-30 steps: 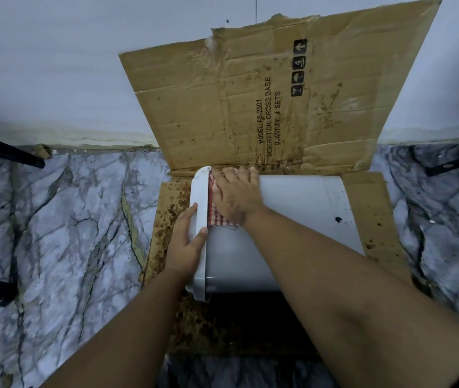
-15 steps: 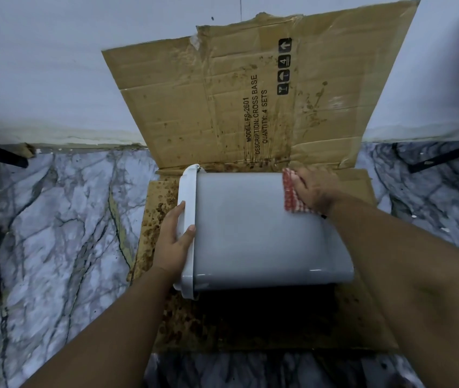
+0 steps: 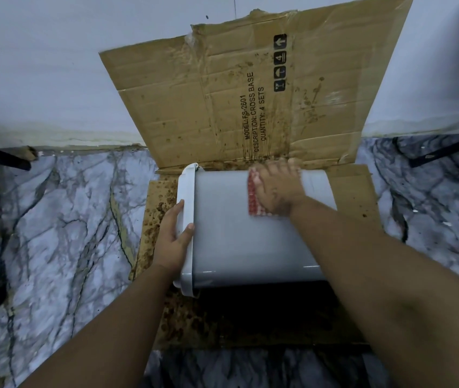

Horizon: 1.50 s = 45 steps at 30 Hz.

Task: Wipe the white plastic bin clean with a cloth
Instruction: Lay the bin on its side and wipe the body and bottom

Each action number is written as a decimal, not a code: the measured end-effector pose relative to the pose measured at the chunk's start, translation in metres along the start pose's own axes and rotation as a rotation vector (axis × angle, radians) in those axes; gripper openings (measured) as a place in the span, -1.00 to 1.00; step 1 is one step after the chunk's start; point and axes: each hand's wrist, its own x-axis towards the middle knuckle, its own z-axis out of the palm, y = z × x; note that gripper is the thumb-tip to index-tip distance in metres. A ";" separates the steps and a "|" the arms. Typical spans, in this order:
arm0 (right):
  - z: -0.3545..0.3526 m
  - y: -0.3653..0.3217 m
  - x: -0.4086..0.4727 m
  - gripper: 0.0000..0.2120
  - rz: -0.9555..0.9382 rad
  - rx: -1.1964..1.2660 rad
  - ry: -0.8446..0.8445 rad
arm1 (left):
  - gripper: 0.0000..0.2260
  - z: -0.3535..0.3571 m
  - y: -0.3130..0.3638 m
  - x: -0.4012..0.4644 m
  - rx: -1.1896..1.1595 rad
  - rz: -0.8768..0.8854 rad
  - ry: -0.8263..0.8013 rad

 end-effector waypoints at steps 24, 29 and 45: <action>0.006 0.074 -0.115 -0.27 0.002 -0.018 0.007 | -0.52 -0.001 0.003 -0.003 0.058 0.016 -0.002; 0.031 0.025 -0.143 -0.30 0.184 -0.015 0.044 | -0.47 -0.001 0.005 -0.004 0.059 0.008 0.009; 0.043 0.013 -0.160 -0.32 0.073 0.001 0.077 | -0.44 -0.003 0.004 -0.004 0.054 0.010 -0.001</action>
